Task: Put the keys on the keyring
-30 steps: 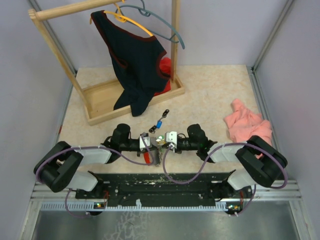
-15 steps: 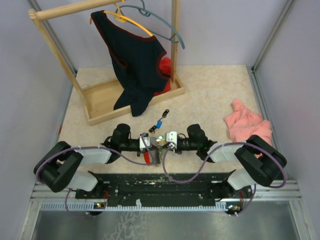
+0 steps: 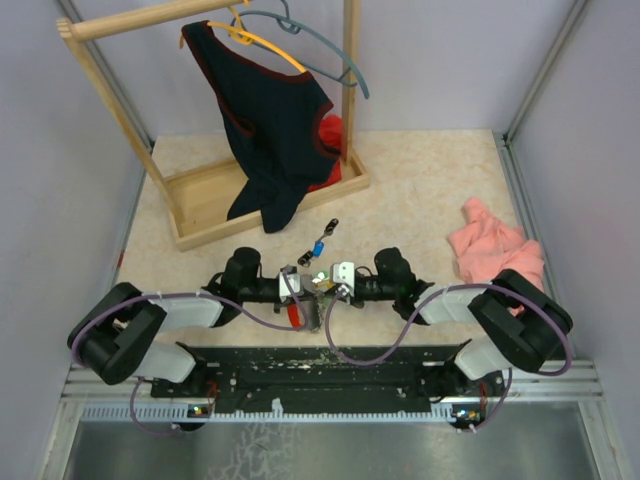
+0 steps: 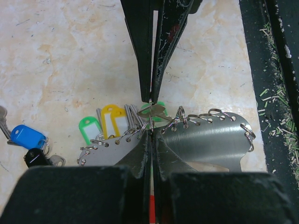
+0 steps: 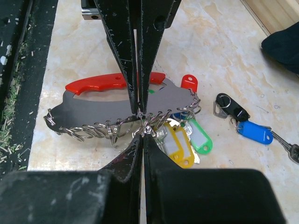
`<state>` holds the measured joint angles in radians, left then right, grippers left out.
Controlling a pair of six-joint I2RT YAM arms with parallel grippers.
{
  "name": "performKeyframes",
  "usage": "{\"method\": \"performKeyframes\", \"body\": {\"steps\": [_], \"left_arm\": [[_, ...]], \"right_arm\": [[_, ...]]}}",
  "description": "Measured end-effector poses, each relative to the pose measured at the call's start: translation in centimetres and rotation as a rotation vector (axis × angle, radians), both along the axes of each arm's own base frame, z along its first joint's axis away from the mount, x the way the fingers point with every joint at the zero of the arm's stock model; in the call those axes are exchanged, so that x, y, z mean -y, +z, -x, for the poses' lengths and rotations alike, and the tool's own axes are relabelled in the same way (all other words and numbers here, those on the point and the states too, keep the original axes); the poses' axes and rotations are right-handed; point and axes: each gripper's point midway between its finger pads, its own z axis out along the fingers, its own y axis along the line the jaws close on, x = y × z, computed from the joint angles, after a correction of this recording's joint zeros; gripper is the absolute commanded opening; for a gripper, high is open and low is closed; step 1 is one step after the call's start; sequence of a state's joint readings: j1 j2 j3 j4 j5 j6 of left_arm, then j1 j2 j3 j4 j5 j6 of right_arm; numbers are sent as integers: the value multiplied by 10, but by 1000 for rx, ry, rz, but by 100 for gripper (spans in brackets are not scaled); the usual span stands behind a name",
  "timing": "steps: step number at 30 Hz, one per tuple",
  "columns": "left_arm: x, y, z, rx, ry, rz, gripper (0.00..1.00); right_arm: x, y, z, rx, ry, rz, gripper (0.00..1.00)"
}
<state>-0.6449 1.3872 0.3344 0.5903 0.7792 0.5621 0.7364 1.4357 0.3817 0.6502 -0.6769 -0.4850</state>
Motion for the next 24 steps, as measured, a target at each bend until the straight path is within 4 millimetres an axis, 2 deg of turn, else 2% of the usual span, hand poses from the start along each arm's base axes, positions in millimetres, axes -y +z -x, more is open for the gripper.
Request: {"method": "performKeyframes", "body": {"steps": [24], "left_arm": [[1, 1, 2, -3, -10, 4, 1]], "right_arm": [[-1, 0, 2, -2, 13, -5, 0]]}}
